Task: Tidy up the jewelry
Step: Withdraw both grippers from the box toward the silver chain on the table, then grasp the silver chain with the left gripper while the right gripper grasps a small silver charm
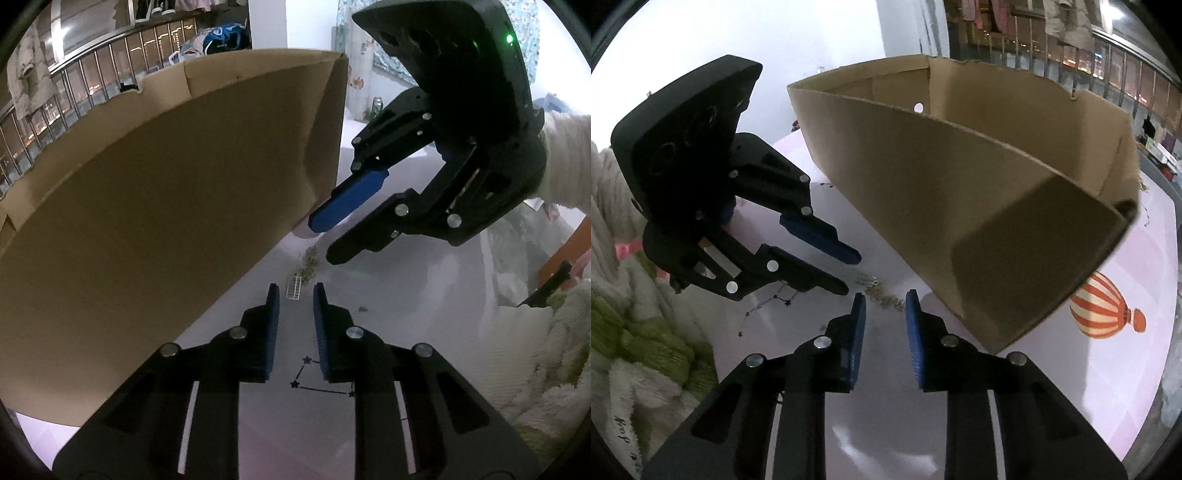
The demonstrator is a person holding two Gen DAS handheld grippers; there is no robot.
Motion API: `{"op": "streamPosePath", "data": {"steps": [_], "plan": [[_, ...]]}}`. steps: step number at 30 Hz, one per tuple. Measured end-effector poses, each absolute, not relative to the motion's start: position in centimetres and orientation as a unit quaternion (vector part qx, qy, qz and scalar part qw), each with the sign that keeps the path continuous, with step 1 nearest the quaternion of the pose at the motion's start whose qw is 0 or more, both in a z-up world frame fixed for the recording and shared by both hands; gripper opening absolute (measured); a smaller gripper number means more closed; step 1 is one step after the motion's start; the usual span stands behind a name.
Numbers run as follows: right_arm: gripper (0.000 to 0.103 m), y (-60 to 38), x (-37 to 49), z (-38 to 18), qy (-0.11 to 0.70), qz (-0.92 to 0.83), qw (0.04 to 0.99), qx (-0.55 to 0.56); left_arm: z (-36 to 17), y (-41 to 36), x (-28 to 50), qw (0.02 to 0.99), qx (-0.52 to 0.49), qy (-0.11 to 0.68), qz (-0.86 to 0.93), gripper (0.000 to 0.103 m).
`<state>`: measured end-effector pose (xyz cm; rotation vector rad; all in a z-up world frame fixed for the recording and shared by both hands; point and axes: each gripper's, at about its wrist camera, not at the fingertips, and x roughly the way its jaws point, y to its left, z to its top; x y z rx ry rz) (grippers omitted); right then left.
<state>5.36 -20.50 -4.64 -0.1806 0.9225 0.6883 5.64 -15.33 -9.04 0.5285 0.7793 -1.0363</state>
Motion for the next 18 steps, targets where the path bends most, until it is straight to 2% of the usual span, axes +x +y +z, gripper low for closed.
{"op": "streamPosePath", "data": {"steps": [9,11,15,18], "plan": [[0.017,-19.9,5.9,-5.2,0.44,0.328,0.83,-0.099,-9.2,-16.0,6.0,0.766,0.244,0.359,-0.474,0.017],[0.013,-19.8,5.7,-5.3,0.442,0.326,0.829,-0.1,-9.3,-15.9,5.8,0.767,0.246,0.357,-0.474,0.017],[0.006,-19.8,6.1,-5.4,0.448,0.32,0.83,-0.09,-9.5,-15.6,5.1,0.764,0.253,0.353,-0.477,0.004],[0.005,-19.8,6.0,-5.4,0.45,0.318,0.829,-0.09,-9.6,-15.5,4.9,0.762,0.257,0.352,-0.479,0.004]]}}
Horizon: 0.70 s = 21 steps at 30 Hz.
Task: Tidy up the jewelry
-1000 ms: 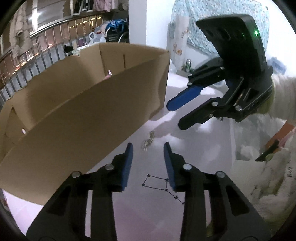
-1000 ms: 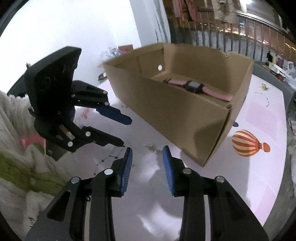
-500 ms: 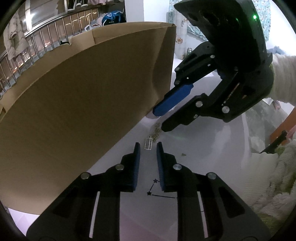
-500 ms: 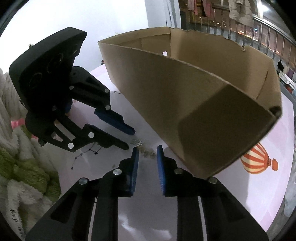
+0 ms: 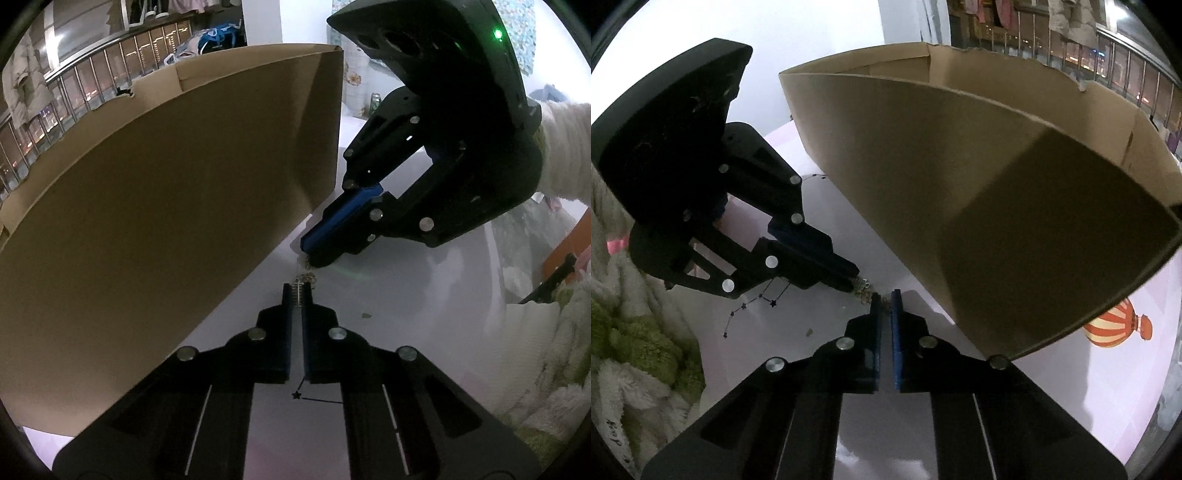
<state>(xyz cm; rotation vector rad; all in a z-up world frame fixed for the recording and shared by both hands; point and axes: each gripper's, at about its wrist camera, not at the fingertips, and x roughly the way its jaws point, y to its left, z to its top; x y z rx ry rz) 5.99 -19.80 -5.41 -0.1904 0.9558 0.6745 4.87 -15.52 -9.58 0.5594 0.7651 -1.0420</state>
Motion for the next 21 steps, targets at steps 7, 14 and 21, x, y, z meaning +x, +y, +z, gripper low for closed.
{"op": "streamPosePath", "data": {"steps": [7,14,21], "plan": [[0.005,-19.9,5.3,-5.3,0.455,0.313,0.829,-0.087,-9.5,-14.3,4.5,0.765,0.251,0.358,-0.474,0.004],[0.005,-20.5,3.8,-5.4,0.458,0.309,0.83,-0.08,-9.3,-12.4,3.6,0.771,0.244,0.366,-0.461,0.004],[0.005,-20.2,3.1,-5.3,0.462,0.305,0.829,-0.076,-9.1,-10.6,3.2,0.779,0.231,0.376,-0.446,0.003]]}}
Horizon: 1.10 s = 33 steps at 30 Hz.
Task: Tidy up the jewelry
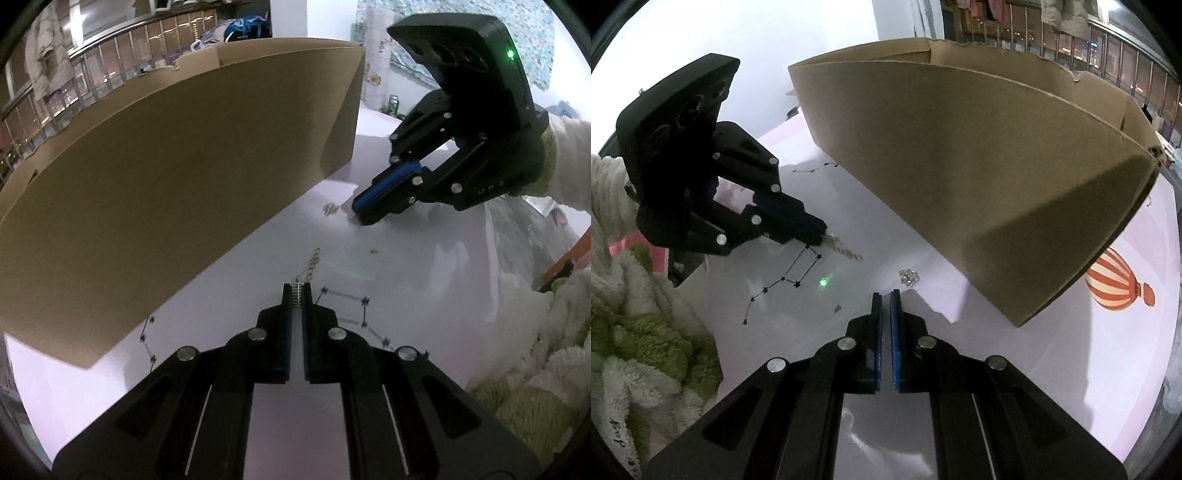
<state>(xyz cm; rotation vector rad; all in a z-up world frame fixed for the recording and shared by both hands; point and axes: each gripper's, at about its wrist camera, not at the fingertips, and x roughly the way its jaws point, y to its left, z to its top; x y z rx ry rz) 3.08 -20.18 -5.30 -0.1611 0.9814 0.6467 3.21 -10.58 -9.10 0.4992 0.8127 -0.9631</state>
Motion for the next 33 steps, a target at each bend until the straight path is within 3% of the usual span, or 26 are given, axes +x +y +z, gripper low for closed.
{"op": "streamPosePath", "data": {"steps": [6,8,10,18,20,25,33], "plan": [[0.005,-20.0,3.0,-5.1,0.462,0.3,0.831,-0.072,-8.8,-9.8,3.6,0.786,0.215,0.385,-0.433,0.003],[0.005,-20.1,3.1,-5.1,0.464,0.3,0.831,-0.063,-8.6,-9.8,3.4,0.786,0.212,0.385,-0.435,0.009],[0.005,-20.1,3.2,-4.9,0.462,0.297,0.833,-0.061,-8.4,-9.9,3.4,0.788,0.214,0.379,-0.436,0.024],[0.005,-20.7,3.2,-4.2,0.453,0.291,0.841,-0.058,-9.2,-10.8,3.4,0.786,0.23,0.378,-0.432,0.025],[0.005,-20.7,3.2,-4.3,0.452,0.29,0.842,-0.057,-9.1,-10.8,3.6,0.786,0.226,0.379,-0.433,0.024],[0.005,-20.6,3.4,-4.3,0.452,0.289,0.842,-0.055,-9.0,-10.7,3.8,0.786,0.224,0.379,-0.434,0.005],[0.008,-20.6,4.0,-4.2,0.452,0.285,0.844,-0.053,-8.9,-10.2,3.9,0.788,0.213,0.383,-0.433,0.001]]}}
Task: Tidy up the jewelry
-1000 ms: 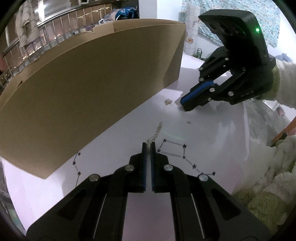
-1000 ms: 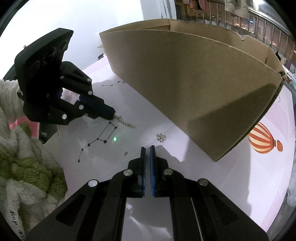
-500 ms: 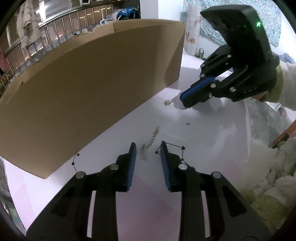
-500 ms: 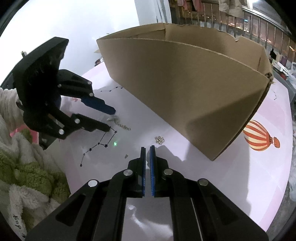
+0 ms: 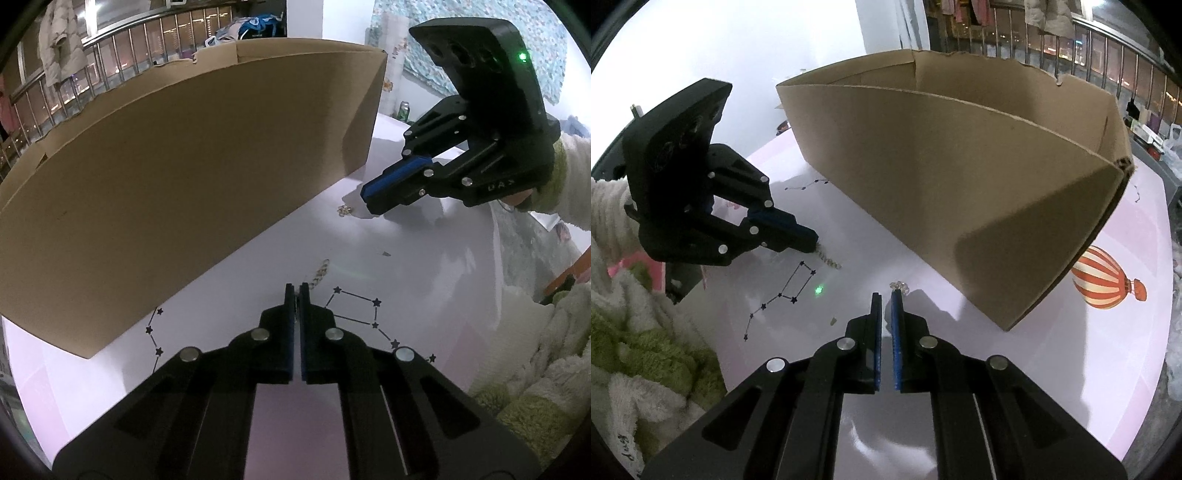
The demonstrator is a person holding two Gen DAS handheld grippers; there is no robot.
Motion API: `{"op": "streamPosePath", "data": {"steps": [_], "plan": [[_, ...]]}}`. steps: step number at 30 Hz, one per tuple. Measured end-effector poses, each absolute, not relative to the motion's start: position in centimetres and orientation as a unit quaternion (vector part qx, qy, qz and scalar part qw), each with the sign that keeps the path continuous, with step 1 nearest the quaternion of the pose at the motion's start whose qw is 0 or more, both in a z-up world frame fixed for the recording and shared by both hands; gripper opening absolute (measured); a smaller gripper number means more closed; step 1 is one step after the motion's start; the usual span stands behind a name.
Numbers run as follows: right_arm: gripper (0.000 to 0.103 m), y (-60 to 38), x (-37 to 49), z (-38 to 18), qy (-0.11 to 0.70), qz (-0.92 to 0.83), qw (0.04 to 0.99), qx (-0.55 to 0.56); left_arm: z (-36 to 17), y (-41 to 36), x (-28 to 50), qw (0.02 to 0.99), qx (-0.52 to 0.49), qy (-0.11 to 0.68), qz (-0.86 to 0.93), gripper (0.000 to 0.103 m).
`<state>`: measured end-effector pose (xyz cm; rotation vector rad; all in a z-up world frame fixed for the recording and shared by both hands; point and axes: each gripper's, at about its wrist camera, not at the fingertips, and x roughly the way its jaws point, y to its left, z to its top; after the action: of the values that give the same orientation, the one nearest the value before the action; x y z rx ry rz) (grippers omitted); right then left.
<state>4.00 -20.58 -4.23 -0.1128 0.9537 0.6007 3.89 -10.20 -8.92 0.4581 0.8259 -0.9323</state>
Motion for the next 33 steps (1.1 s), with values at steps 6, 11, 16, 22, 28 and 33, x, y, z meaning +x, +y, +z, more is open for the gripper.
{"op": "streamPosePath", "data": {"steps": [6,11,16,22,28,33], "plan": [[0.02,-20.3,4.4,-4.4,0.452,0.283,0.844,-0.06,-8.6,-9.7,3.6,0.793,0.199,0.38,-0.432,0.001],[0.02,-19.7,4.7,-4.7,0.448,0.279,0.846,-0.077,-8.5,-10.0,3.5,0.796,0.201,0.375,-0.431,0.001],[0.019,-18.8,4.9,-4.9,0.444,0.272,0.848,-0.102,-8.6,-9.7,3.3,0.798,0.198,0.372,-0.431,0.001],[0.008,-18.9,5.3,-4.9,0.446,0.276,0.847,-0.091,-8.6,-9.6,3.2,0.798,0.199,0.373,-0.431,0.001],[0.004,-18.8,5.4,-4.9,0.448,0.278,0.846,-0.082,-8.6,-9.5,3.4,0.798,0.198,0.374,-0.429,0.001],[0.004,-19.0,5.0,-4.9,0.449,0.275,0.847,-0.072,-8.5,-9.4,3.4,0.799,0.197,0.373,-0.429,0.001]]}}
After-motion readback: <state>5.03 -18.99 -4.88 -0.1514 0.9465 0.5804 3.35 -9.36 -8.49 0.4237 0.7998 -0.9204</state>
